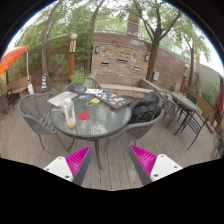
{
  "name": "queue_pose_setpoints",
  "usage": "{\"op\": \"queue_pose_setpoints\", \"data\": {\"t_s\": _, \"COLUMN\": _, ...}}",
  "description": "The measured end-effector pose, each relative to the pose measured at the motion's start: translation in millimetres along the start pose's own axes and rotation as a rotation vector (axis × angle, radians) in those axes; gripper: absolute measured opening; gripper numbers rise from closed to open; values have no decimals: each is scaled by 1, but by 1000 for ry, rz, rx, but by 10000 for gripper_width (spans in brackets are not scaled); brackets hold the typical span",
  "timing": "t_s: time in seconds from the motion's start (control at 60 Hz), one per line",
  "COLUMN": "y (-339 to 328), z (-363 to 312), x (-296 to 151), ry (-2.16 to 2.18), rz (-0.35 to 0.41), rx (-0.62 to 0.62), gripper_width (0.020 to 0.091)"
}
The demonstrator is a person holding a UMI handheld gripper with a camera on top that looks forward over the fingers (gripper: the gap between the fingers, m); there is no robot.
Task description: Pour water
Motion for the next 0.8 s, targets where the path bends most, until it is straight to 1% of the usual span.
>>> {"op": "queue_pose_setpoints", "data": {"t_s": 0.05, "y": -10, "z": 8, "x": 8, "ry": 11, "rz": -29, "rx": 31, "gripper_width": 854}}
{"op": "queue_pose_setpoints", "data": {"t_s": 0.083, "y": -13, "z": 12, "x": 9, "ry": 32, "rz": -34, "rx": 38, "gripper_width": 857}}
{"op": "queue_pose_setpoints", "data": {"t_s": 0.117, "y": -8, "z": -17, "x": 15, "ry": 70, "rz": -28, "rx": 30, "gripper_width": 853}}
{"op": "queue_pose_setpoints", "data": {"t_s": 0.167, "y": 1, "z": -35, "x": 18, "ry": 112, "rz": -22, "rx": 36, "gripper_width": 838}}
{"op": "queue_pose_setpoints", "data": {"t_s": 0.233, "y": 0, "z": -54, "x": 21, "ry": 142, "rz": -36, "rx": 54, "gripper_width": 838}}
{"op": "queue_pose_setpoints", "data": {"t_s": 0.333, "y": 9, "z": -80, "x": 19, "ry": 149, "rz": -14, "rx": 76, "gripper_width": 836}}
{"op": "queue_pose_setpoints", "data": {"t_s": 0.433, "y": 21, "z": -108, "x": 21, "ry": 155, "rz": -13, "rx": 75, "gripper_width": 835}}
{"op": "queue_pose_setpoints", "data": {"t_s": 0.5, "y": 32, "z": -129, "x": 19, "ry": 156, "rz": 16, "rx": 57, "gripper_width": 836}}
{"op": "queue_pose_setpoints", "data": {"t_s": 0.567, "y": 51, "z": -152, "x": 18, "ry": 148, "rz": 60, "rx": 22, "gripper_width": 838}}
{"op": "queue_pose_setpoints", "data": {"t_s": 0.617, "y": 71, "z": -170, "x": 23, "ry": 138, "rz": 72, "rx": -8, "gripper_width": 837}}
{"op": "queue_pose_setpoints", "data": {"t_s": 0.65, "y": 87, "z": -182, "x": 28, "ry": 125, "rz": 69, "rx": -23, "gripper_width": 835}}
{"op": "queue_pose_setpoints", "data": {"t_s": 0.717, "y": 125, "z": -203, "x": 43, "ry": 88, "rz": 31, "rx": -28, "gripper_width": 831}}
{"op": "queue_pose_setpoints", "data": {"t_s": 0.8, "y": 172, "z": -230, "x": 45, "ry": 75, "rz": 45, "rx": -50, "gripper_width": 833}}
Point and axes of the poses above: the point between the fingertips, and its own axes, seen from behind it with the camera up: z to the right, x down, y forward, the way the camera looks, the point moved 7 cm from there along -y, backward, against the way the camera looks, and after that the axes turned 10 degrees about y, right-handed, at the moved point
